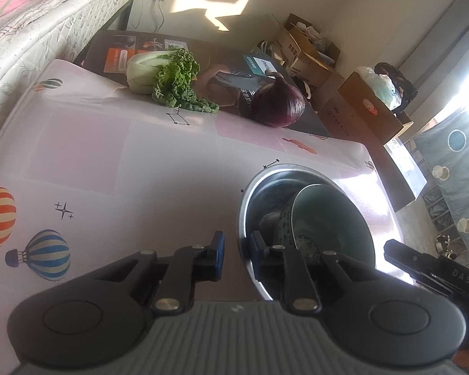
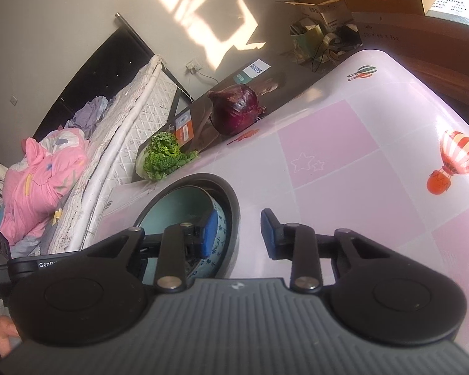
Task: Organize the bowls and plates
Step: 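Grasp the steel bowl's rim with the left tool while the right tool grasps the opposite rim, then lift the steel bowl with the green bowl using both tools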
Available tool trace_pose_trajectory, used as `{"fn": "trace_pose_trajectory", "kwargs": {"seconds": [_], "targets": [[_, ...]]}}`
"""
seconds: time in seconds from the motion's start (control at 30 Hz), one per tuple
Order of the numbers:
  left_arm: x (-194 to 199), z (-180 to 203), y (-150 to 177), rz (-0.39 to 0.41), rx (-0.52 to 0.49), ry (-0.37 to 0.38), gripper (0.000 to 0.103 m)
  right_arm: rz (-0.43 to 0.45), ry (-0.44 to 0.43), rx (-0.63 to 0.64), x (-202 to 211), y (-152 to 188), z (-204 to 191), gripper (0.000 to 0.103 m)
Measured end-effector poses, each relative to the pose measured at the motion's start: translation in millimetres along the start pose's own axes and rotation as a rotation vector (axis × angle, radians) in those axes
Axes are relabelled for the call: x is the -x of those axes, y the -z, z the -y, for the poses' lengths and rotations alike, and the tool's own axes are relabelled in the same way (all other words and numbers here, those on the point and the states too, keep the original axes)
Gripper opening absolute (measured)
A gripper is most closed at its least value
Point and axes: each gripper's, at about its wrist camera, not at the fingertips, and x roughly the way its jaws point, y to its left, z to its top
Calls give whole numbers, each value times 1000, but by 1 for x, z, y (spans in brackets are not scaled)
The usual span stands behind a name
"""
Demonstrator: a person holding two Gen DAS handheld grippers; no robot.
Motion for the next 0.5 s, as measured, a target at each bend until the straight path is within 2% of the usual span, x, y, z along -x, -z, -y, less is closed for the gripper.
{"fn": "trace_pose_trajectory", "kwargs": {"seconds": [0.3, 0.5], "targets": [[-3, 5, 0, -6, -6, -7, 10, -61, -12, -5, -13, 7, 8, 27], [-5, 4, -2, -14, 6, -3, 10, -82, -2, 16, -22, 3, 3, 22]]}}
